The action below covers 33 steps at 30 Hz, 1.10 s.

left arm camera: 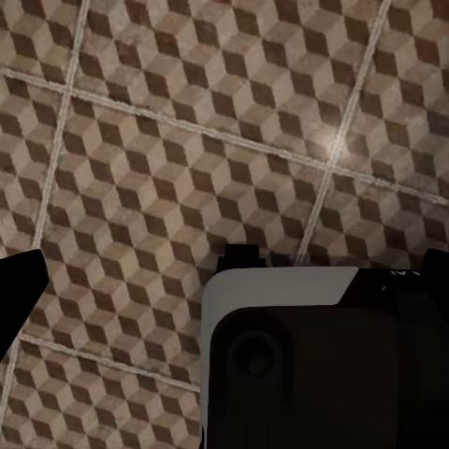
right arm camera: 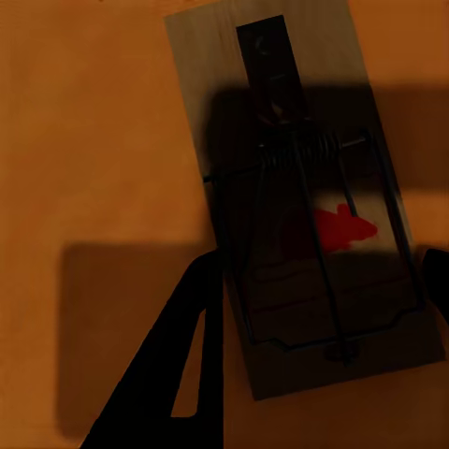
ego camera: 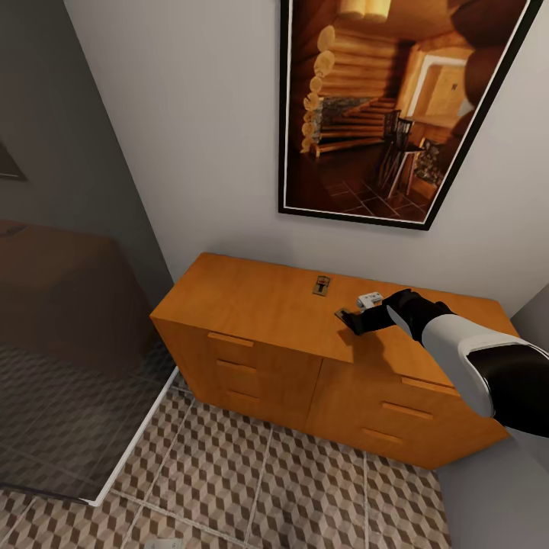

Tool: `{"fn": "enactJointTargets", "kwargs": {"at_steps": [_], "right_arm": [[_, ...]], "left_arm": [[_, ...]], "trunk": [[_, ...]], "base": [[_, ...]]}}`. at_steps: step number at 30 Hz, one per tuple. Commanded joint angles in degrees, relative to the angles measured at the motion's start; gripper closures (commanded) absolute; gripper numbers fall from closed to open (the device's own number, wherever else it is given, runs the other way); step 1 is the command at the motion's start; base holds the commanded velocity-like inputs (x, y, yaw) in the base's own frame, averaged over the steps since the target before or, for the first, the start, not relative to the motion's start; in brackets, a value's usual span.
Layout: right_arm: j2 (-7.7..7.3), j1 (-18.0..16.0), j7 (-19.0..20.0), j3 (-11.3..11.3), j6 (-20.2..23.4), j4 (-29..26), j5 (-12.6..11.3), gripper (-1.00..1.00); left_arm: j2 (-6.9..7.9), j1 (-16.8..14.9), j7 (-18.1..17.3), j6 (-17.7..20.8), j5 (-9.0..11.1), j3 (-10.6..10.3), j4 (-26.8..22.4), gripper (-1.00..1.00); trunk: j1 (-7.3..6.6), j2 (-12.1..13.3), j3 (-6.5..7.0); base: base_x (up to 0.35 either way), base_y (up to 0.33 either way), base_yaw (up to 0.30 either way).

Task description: Take the four mousetraps from the cabinet in the bathroom and place them on the bathroom floor. Make sure all four end up on the same floor surface, and ensure that at least two of them are either under or directly next to the same bathroom sink.

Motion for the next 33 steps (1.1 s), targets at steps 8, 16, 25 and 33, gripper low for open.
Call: {"fn": "enactJointTargets", "kwargs": {"at_steps": [8,16,25,33], "right_arm": [[-0.04,0.01,0.47,0.45,0.22,-0.09,0.83,1.00],[-0.04,0.01,0.48,0.45,0.20,-0.09,0.83,1.00],[-0.04,0.01,0.48,0.45,0.20,-0.10,0.83,1.00],[-0.04,0.01,0.48,0.45,0.19,-0.07,0.83,1.00]], "left_arm": [[-0.04,-0.09,0.08,-0.36,0.26,-0.49,0.21,-1.00],[-0.04,-0.09,0.08,-0.37,0.25,-0.48,0.21,-1.00],[-0.04,-0.09,0.08,-0.36,0.25,-0.50,0.21,-1.00],[-0.04,-0.09,0.08,-0.37,0.25,-0.48,0.21,-1.00]], "trunk": [[0.04,-0.08,0.23],[0.04,-0.08,0.95],[0.04,-0.08,1.78],[0.04,-0.08,2.52]], "base": [[0.000,0.000,0.000],[0.000,0.000,0.000],[0.000,0.000,0.000],[0.000,0.000,0.000]]}}
